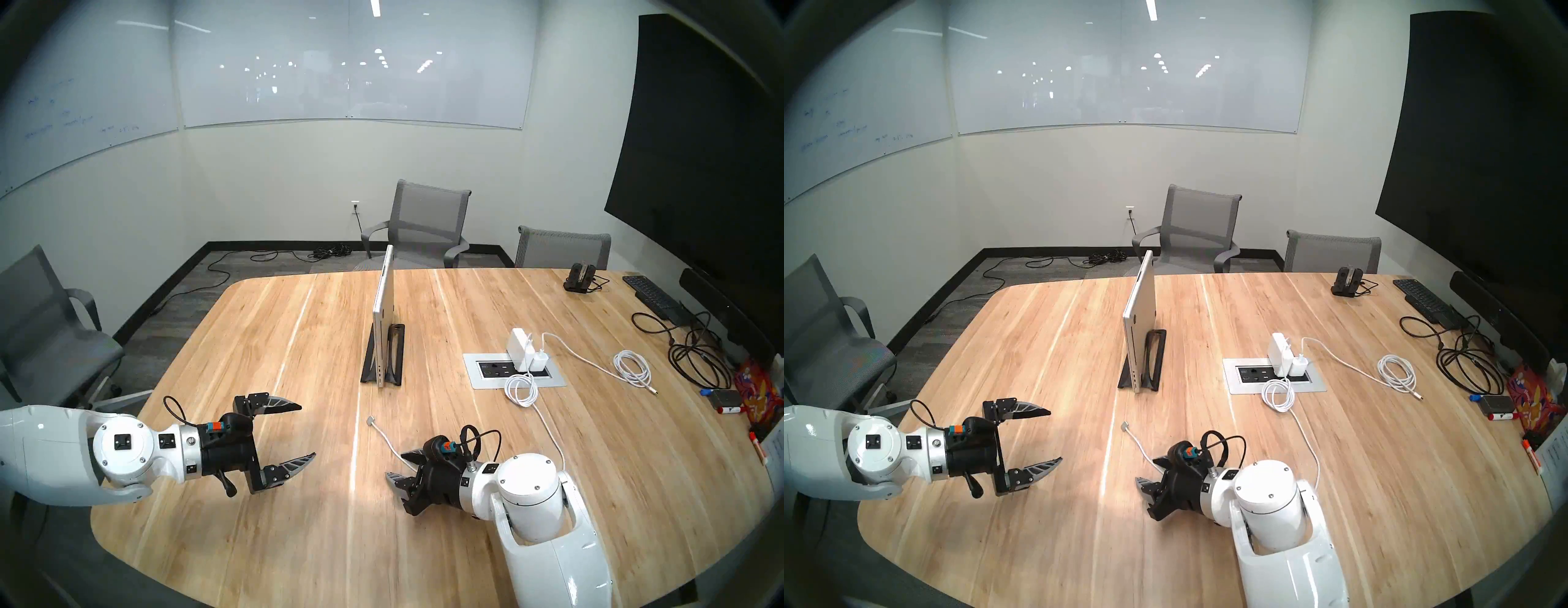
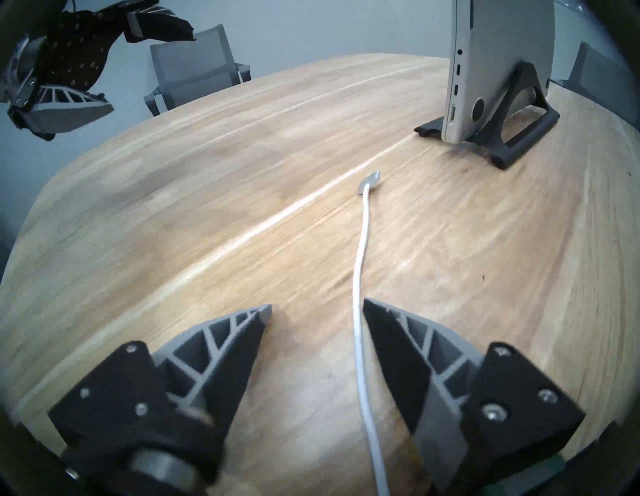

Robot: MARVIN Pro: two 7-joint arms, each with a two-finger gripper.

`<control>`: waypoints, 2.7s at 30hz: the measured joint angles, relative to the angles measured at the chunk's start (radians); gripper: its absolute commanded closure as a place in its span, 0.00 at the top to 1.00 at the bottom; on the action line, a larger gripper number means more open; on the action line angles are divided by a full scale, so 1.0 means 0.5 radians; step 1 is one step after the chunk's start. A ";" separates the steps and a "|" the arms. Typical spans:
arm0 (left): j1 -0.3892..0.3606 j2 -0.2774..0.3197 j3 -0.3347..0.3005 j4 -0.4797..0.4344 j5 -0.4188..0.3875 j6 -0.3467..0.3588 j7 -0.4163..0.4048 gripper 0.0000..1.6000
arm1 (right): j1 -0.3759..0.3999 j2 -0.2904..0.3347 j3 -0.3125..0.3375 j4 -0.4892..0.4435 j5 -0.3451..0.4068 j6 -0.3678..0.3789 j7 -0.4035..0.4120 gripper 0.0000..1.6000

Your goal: Plug the charging cable into the port of a MacBook

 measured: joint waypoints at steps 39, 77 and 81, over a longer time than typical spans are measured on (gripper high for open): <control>-0.002 0.000 0.002 0.000 0.000 0.000 0.000 1.00 | -0.313 0.165 0.293 -0.584 0.112 0.078 0.213 1.00; -0.003 0.000 0.003 0.000 0.000 0.000 0.000 1.00 | -0.724 0.190 0.824 -0.901 0.319 -0.081 0.454 1.00; -0.004 0.000 0.004 0.000 0.000 0.000 0.000 1.00 | -0.740 0.176 0.817 -0.899 0.319 -0.103 0.454 1.00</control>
